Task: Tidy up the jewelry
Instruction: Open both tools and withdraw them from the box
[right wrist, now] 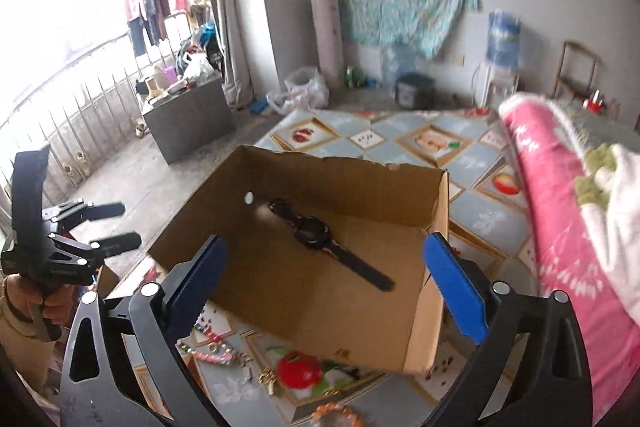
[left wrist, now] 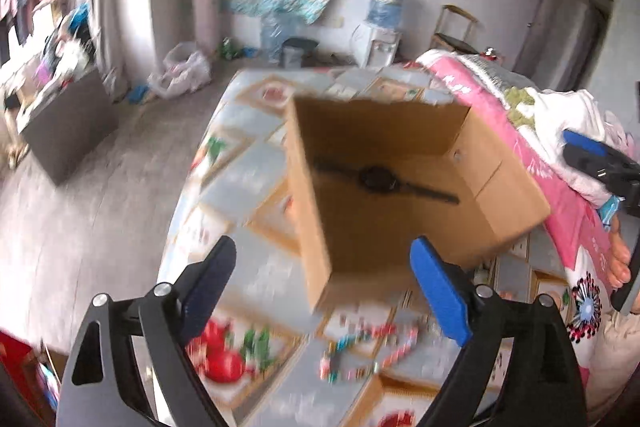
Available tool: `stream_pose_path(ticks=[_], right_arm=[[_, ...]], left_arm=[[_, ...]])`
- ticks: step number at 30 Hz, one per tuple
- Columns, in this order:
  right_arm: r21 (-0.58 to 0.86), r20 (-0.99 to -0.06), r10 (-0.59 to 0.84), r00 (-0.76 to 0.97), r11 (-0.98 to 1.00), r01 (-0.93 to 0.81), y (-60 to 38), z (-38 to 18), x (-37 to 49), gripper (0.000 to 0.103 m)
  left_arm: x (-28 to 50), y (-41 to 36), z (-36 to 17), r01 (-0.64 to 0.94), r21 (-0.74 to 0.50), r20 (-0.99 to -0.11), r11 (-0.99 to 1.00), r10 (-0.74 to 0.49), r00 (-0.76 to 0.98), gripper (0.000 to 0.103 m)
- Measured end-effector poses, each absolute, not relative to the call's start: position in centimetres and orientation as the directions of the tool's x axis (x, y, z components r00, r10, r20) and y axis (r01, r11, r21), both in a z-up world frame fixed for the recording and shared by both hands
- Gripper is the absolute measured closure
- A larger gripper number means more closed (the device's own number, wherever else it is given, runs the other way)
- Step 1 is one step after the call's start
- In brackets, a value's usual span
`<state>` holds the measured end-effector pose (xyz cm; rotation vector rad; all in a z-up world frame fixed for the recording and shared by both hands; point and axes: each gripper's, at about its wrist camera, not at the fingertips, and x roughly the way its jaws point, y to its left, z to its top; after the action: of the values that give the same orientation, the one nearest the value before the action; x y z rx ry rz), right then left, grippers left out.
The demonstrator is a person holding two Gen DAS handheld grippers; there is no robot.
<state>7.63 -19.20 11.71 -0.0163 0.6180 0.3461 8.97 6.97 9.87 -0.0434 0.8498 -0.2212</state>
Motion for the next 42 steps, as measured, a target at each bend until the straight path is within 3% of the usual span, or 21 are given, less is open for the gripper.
stream_pose_path(ticks=[6,9,11,14,19,26,42], right_arm=[[0.052,-0.465,0.300,0.833,0.948,-0.313,-17.7,9.8,1.8,0.008],[0.067,-0.529,0.318,0.787,0.940,-0.335,-16.6,6.3,0.8,0.008],[0.104,-0.619,0.330,0.713,0.934,-0.342,-15.9,3.1,0.3,0.008],[0.077,-0.704,0.301,0.643,0.933,-0.353,-14.8,-0.8,0.0,0.008],[0.006,-0.784,0.242,0.572,0.924,-0.382,-12.9,-4.3,-0.6,0.008],[-0.031,-0.820,0.212,0.532,0.911,-0.411,-11.8,-6.2,-0.4,0.008],[-0.023,-0.805,0.223,0.549,0.914,-0.404,-12.7,-6.4,0.2,0.008]], left_arm=[[5.4,7.6,4.1,0.139,-0.130,-0.822,0.982,-0.186,0.538,0.013],[4.3,6.6,0.2,0.138,-0.038,-0.876,0.990,-0.099,0.472,0.013],[3.7,6.0,-1.7,0.150,0.024,-0.892,0.988,-0.046,0.450,0.013],[2.9,5.2,-3.6,0.173,0.057,-0.901,0.983,-0.024,0.433,0.013],[2.1,5.5,-4.4,0.150,0.038,-0.884,0.988,-0.037,0.465,0.005],[1.5,5.7,-4.8,0.153,0.011,-0.863,0.988,-0.068,0.500,0.005],[1.8,6.0,-4.4,0.143,0.010,-0.856,0.990,-0.066,0.514,0.005]])
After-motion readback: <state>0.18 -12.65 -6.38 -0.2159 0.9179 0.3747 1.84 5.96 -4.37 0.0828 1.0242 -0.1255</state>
